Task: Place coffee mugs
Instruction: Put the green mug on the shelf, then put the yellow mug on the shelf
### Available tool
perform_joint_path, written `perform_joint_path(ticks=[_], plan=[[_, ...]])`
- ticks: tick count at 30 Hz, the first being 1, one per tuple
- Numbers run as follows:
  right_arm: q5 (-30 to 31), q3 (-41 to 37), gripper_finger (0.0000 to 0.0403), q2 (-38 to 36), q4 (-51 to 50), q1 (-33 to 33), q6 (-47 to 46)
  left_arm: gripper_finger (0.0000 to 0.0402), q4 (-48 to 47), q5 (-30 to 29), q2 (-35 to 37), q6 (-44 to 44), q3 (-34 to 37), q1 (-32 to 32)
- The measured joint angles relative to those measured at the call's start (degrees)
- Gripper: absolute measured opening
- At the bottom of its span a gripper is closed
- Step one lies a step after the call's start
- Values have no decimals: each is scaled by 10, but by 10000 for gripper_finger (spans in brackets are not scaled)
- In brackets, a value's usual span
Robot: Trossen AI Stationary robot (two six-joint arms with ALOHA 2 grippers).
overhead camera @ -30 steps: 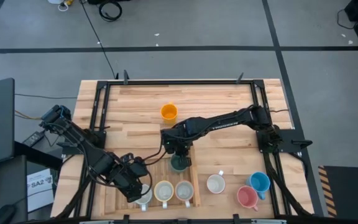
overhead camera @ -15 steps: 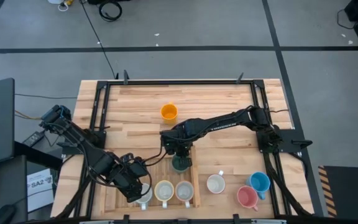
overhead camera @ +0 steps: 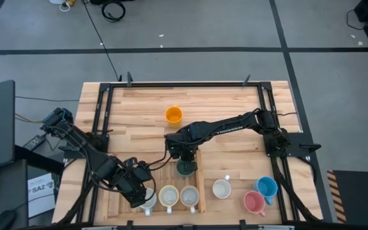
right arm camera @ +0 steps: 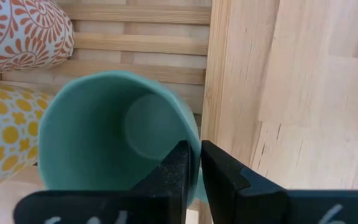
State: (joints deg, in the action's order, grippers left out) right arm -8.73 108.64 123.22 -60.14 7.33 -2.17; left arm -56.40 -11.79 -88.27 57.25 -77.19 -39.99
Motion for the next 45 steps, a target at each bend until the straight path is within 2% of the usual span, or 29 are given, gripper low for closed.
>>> perform_joint_path(ticks=[6,18,25,39,45], plan=[[0,0,66,0,0,0,6,197,0,0,0,0,0,0],[0,0,133,0,0,0,8,197,0,0,0,0,0,0],[0,0,159,0,0,0,8,197,0,0,0,0,0,0],[0,0,163,-7,6,-4,4,197,0,0,0,1,0,0],[-1,1,163,-36,14,-4,4,197,0,-1,0,1,0,0]])
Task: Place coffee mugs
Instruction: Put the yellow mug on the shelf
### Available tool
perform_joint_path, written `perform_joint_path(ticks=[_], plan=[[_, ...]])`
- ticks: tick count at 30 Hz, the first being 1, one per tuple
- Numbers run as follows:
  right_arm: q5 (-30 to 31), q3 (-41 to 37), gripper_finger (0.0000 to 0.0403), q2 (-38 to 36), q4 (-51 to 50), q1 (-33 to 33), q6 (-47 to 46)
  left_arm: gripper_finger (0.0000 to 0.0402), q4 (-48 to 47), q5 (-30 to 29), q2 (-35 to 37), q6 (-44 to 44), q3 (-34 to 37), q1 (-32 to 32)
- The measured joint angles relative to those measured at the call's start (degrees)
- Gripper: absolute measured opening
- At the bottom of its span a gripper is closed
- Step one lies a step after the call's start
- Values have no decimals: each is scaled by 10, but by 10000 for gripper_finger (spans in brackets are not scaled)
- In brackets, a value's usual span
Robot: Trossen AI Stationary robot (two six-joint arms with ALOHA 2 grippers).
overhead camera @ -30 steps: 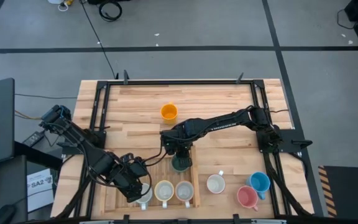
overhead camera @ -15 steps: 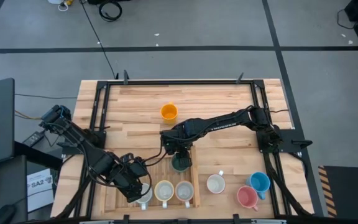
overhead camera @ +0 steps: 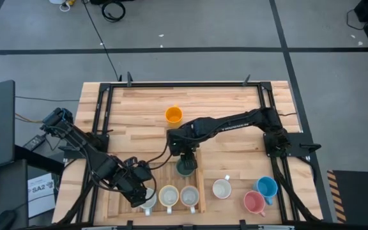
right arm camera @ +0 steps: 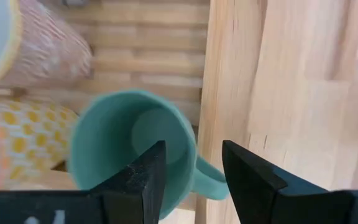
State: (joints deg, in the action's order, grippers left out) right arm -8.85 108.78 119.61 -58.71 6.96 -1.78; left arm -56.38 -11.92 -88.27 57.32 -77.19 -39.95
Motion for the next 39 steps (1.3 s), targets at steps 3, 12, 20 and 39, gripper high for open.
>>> perform_joint_path(ticks=[3,12,20,39], plan=[[0,0,163,-23,0,0,0,197,0,-5,0,0,0,0],[3,1,163,-114,-2,0,7,197,0,-5,0,-1,0,0],[70,-10,163,-193,0,2,30,197,0,-21,0,-1,0,0],[108,-248,162,-326,86,-21,33,197,2,-40,0,-104,0,115]])
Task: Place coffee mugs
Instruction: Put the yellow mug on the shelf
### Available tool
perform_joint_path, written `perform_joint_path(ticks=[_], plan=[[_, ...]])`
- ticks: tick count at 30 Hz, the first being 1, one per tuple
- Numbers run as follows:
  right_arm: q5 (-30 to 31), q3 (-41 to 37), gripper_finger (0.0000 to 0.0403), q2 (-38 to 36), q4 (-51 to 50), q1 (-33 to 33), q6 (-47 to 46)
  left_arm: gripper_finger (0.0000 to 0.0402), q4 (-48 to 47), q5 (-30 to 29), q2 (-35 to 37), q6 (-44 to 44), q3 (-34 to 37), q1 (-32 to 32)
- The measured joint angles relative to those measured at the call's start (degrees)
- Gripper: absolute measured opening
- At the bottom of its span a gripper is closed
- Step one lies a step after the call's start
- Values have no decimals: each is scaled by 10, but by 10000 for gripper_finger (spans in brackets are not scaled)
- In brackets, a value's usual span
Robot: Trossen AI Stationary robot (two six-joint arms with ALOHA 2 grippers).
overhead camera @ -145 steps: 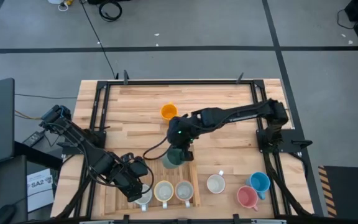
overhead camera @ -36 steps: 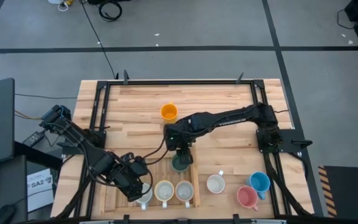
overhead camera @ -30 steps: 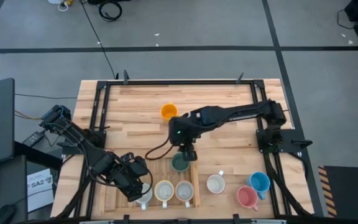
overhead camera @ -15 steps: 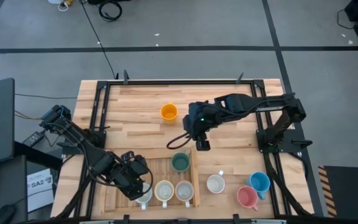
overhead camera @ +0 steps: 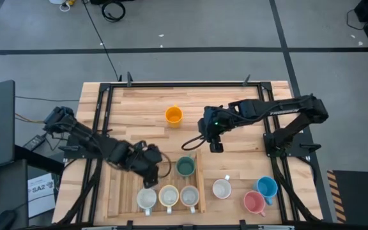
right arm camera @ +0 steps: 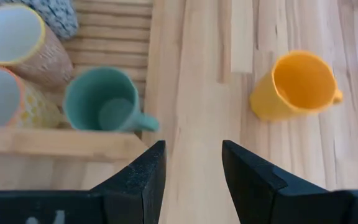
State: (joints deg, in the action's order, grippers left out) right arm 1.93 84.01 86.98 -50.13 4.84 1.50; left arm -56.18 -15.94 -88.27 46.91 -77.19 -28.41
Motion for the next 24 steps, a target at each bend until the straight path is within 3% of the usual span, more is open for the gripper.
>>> perform_joint_path(ticks=[12,24], plan=[[0,-159,162,-105,81,-53,-4,197,32,0,0,-198,0,178],[0,-282,163,-160,133,-114,-20,197,111,2,0,-325,0,327]])
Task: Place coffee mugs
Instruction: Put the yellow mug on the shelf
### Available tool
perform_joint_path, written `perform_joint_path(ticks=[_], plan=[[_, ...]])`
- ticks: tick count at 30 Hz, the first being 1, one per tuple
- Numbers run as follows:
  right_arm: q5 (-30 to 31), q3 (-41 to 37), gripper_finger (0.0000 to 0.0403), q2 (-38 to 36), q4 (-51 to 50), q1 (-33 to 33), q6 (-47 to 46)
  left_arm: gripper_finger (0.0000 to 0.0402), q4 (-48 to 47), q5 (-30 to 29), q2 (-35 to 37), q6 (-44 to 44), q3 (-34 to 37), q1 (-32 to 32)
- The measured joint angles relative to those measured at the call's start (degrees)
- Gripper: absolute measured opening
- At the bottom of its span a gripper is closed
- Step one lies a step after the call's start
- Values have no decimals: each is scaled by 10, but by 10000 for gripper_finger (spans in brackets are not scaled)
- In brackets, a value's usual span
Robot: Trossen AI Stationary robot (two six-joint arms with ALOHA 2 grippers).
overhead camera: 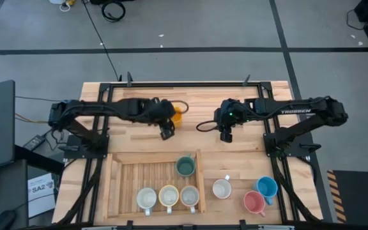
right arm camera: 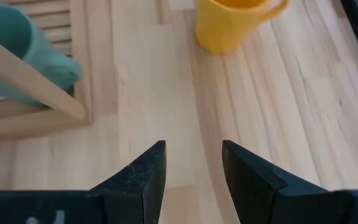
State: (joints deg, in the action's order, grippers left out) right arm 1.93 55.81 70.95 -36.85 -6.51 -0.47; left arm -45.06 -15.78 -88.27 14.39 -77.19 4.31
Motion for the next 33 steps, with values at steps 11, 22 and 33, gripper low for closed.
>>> perform_joint_path(ticks=[11,22,33], plan=[[-5,-50,163,-9,27,-36,0,197,21,21,0,-25,0,107],[-7,-50,163,-9,67,-43,1,197,52,63,-6,-62,0,166],[-22,-50,163,-9,77,-43,2,197,73,66,-68,-94,0,188]])
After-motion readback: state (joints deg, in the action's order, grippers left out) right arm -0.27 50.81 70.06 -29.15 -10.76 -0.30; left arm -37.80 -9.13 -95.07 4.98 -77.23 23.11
